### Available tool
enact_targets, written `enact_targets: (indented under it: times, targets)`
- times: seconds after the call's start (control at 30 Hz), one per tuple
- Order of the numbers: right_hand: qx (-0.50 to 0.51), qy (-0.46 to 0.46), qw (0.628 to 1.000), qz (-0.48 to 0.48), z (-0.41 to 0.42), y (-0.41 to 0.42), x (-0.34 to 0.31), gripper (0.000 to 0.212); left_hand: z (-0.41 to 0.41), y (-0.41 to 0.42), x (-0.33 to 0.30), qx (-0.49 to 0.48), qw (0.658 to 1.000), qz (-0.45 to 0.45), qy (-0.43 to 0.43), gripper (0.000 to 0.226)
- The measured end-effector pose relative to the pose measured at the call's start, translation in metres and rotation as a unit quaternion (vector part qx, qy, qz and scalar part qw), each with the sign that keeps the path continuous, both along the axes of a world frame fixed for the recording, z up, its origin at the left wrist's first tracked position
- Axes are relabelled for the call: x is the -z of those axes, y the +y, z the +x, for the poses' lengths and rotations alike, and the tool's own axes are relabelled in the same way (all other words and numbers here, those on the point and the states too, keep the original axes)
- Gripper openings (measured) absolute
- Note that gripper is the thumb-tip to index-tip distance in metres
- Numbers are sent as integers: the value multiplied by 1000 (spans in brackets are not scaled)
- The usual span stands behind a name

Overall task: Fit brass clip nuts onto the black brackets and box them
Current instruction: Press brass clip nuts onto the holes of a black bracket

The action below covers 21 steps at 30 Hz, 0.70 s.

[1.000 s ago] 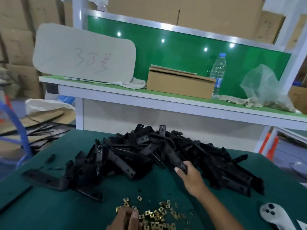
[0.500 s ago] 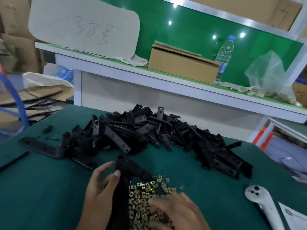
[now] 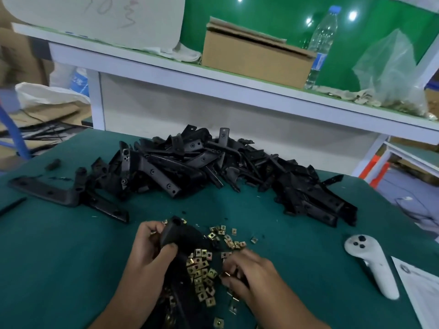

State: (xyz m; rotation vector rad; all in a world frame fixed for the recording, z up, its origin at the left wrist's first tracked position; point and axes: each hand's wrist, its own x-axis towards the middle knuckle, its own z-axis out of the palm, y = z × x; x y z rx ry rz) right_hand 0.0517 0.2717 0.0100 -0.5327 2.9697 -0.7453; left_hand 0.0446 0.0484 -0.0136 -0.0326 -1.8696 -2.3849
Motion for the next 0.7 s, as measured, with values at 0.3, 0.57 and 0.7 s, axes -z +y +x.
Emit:
enact_targets:
  times: [0.3,0.57,0.7]
  targets:
    - [-6,45,999,12,3,4,6,19,10,4,-4,44,987,-141,69,30]
    - [-7,70,997,17,3,4,7,19,14,6,-6,48,990,-104,78,28]
    - [-25,75,997,5,6,1,5,23,15,8,-8,24,993,-84,86,13]
